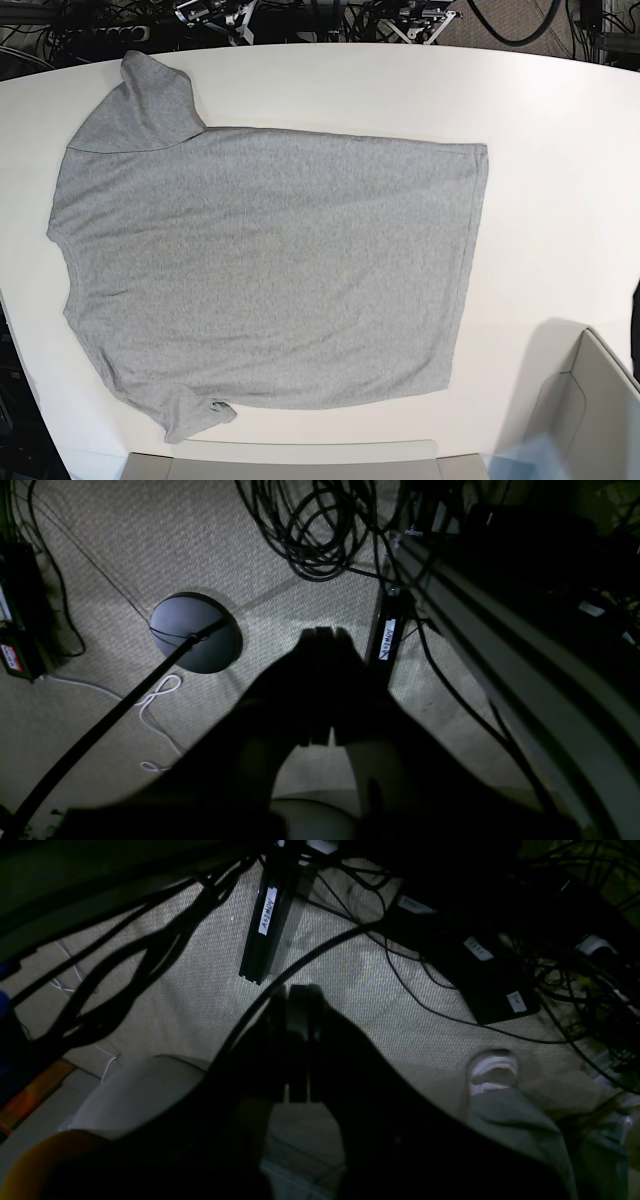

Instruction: Fold the T-shirt properly

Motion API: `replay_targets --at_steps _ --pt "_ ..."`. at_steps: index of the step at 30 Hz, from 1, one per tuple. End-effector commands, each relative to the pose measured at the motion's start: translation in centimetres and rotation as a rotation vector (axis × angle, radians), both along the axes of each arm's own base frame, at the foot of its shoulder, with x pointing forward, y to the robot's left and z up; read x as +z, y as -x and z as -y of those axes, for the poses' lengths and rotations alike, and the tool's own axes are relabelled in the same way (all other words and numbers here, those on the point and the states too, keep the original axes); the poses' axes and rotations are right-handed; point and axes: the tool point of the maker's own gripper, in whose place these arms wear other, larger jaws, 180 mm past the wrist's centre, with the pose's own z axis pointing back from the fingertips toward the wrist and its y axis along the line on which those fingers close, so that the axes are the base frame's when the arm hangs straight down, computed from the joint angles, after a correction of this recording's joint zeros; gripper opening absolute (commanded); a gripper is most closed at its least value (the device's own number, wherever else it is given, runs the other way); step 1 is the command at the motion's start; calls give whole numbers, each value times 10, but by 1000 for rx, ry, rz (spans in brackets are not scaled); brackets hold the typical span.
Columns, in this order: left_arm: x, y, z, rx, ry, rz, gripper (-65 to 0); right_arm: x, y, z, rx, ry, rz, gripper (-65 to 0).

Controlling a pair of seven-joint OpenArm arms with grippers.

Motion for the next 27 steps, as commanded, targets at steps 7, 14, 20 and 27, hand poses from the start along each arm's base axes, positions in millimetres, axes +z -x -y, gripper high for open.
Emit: replay_targets --at_steps 7,14,20,27 --pt "0 -2 2 -7 1 7 -650 2 23 -11 -7 -28 -36 -650" --pt "0 -4 1 7 1 10 -650 1 11 -9 0 -24 -20 -650" --pt "0 0 3 0 3 4 -650 1 -17 -11 2 -28 23 -650" --pt "0 1 -4 5 -7 3 -650 1 -16 -6 -1 -20 22 -650"
